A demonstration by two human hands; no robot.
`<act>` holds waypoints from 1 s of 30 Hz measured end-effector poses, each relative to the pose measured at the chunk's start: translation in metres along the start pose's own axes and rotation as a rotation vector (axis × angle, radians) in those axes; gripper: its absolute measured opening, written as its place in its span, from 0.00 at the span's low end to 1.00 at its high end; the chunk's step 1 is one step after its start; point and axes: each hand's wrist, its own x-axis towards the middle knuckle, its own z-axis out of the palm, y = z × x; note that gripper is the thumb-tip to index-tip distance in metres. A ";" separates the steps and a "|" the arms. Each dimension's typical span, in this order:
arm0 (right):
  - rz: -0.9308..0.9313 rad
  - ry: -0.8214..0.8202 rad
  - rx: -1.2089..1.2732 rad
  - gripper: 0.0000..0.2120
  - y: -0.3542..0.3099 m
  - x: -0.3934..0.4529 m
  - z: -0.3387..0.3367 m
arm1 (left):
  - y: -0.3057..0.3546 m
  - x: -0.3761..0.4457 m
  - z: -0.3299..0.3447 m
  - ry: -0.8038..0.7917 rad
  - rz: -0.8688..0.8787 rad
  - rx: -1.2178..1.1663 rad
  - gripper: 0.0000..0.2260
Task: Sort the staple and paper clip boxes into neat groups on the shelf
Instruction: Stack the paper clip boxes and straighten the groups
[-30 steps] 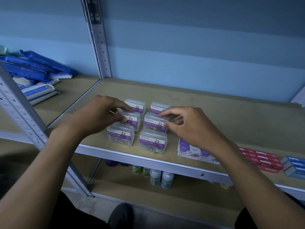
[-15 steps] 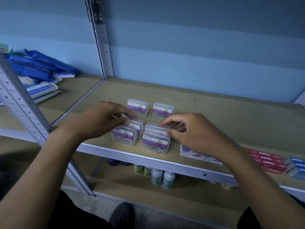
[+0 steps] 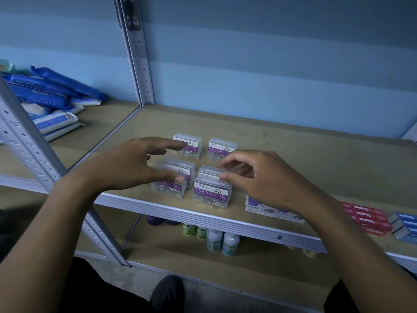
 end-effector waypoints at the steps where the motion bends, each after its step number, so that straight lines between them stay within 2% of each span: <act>1: 0.000 -0.016 0.000 0.18 -0.001 -0.001 -0.001 | -0.002 -0.002 -0.001 -0.029 -0.020 -0.036 0.35; 4: -0.018 -0.104 -0.047 0.33 -0.004 -0.003 0.000 | -0.007 -0.007 -0.001 -0.119 -0.044 -0.151 0.36; 7: -0.034 -0.150 -0.107 0.38 -0.003 -0.003 0.002 | -0.010 -0.007 0.002 -0.105 -0.029 -0.136 0.35; 15: -0.037 -0.140 -0.084 0.33 0.004 0.001 0.003 | -0.010 -0.004 0.010 0.033 0.003 -0.011 0.27; 25: -0.063 -0.134 -0.099 0.31 0.007 0.005 0.006 | 0.000 -0.004 0.020 0.078 0.019 -0.028 0.26; 30: -0.068 -0.150 -0.079 0.32 0.007 0.004 0.003 | 0.000 -0.006 0.017 0.048 0.020 -0.032 0.25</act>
